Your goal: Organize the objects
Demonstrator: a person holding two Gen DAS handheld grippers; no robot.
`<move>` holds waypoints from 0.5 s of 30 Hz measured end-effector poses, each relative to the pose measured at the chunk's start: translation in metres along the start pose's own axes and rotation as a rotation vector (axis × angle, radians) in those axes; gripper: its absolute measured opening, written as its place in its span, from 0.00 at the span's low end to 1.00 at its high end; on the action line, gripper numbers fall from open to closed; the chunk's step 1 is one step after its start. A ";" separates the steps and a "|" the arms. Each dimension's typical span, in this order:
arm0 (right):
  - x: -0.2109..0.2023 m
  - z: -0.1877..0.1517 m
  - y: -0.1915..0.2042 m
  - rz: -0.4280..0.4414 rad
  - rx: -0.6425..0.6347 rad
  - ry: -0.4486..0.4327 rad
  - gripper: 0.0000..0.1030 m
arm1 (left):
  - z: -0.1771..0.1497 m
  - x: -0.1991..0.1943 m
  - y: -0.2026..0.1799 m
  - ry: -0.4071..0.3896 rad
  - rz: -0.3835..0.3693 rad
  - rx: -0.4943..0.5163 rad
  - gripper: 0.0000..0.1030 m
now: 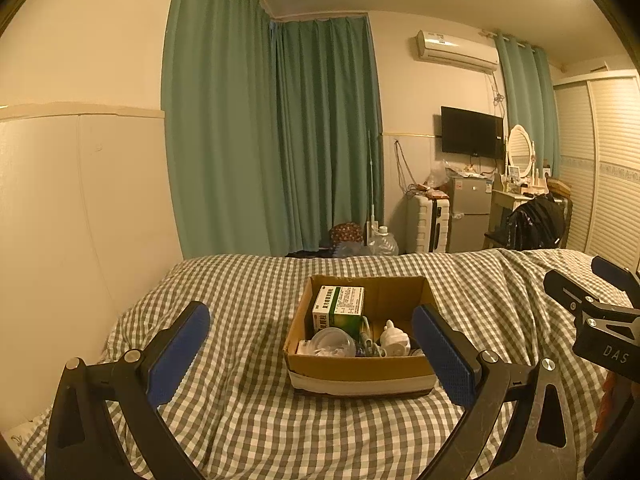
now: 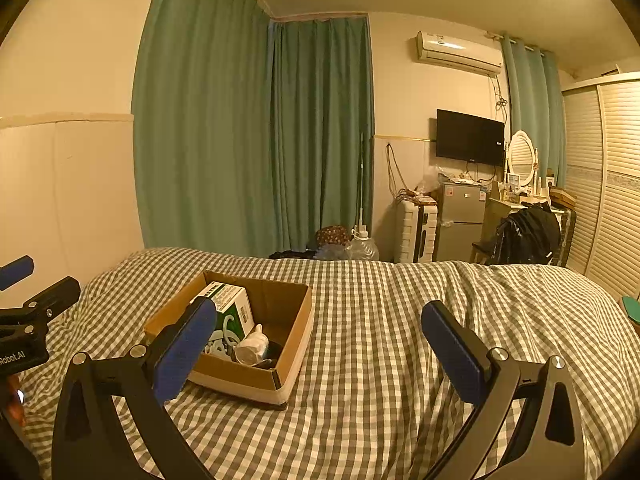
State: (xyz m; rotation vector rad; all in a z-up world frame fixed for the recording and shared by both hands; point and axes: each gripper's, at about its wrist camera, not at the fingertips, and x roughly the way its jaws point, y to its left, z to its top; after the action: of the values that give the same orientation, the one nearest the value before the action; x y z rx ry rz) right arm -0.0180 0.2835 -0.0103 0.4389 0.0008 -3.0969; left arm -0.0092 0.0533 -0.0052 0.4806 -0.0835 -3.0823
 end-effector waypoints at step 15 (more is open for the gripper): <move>0.000 -0.002 0.003 -0.002 -0.003 0.007 1.00 | -0.006 0.000 0.000 0.004 0.015 0.003 1.00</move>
State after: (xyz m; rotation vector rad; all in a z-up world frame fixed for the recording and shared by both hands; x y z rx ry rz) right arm -0.0176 0.2803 -0.0127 0.4500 0.0060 -3.0969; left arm -0.0079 0.0527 -0.0106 0.4843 -0.0909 -3.0670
